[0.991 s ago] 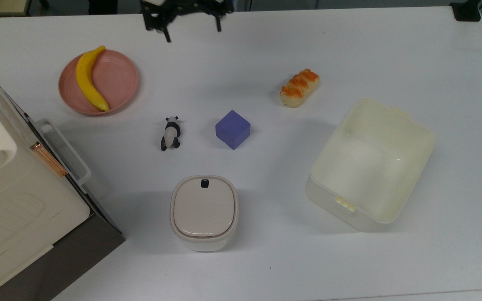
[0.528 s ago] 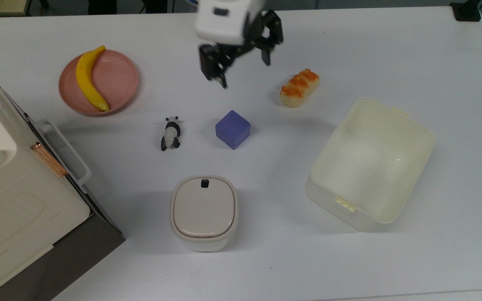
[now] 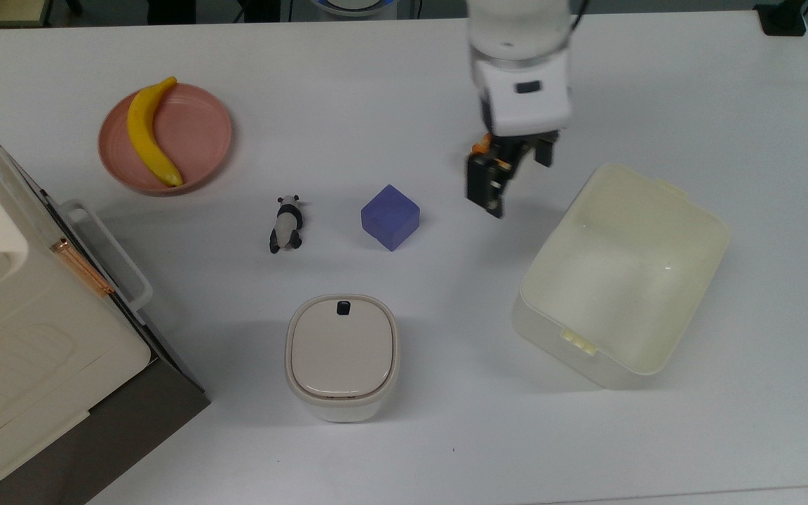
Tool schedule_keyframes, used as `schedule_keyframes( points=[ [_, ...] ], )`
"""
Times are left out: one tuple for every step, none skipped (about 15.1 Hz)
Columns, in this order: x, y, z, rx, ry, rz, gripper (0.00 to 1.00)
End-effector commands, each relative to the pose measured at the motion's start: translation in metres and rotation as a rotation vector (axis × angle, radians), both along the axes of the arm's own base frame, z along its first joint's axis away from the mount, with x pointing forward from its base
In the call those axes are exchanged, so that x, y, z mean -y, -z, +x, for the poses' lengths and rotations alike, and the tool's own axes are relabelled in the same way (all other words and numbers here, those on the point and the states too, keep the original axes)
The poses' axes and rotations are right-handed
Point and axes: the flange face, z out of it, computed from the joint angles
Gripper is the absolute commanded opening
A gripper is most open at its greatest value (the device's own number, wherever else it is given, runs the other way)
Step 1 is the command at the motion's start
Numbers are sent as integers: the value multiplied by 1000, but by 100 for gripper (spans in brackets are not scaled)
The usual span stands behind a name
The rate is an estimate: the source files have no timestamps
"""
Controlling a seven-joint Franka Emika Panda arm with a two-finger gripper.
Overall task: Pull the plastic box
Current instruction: 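Move the gripper across the table toward the translucent plastic box, then lower the gripper inside the plastic box beside its rim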
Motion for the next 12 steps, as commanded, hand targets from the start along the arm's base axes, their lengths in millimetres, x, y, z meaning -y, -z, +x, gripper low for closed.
schedule_keyframes(
  points=[
    [-39,16,3,51,-85,-16,100],
    [-55,30,7,60,-98,-10,100],
    [-63,37,9,58,-108,-11,100],
    [-67,43,10,58,-118,-18,100],
    [-68,49,12,54,-121,-29,100],
    [-72,56,13,56,-130,-34,100],
    [-78,64,13,57,-136,-33,100],
    [-87,76,12,52,-146,-35,100],
    [-92,86,11,41,-151,-41,100],
    [-92,88,11,38,-154,-46,100],
    [-91,90,11,37,-159,-56,100],
    [-91,90,10,36,-167,-69,100]
  ],
)
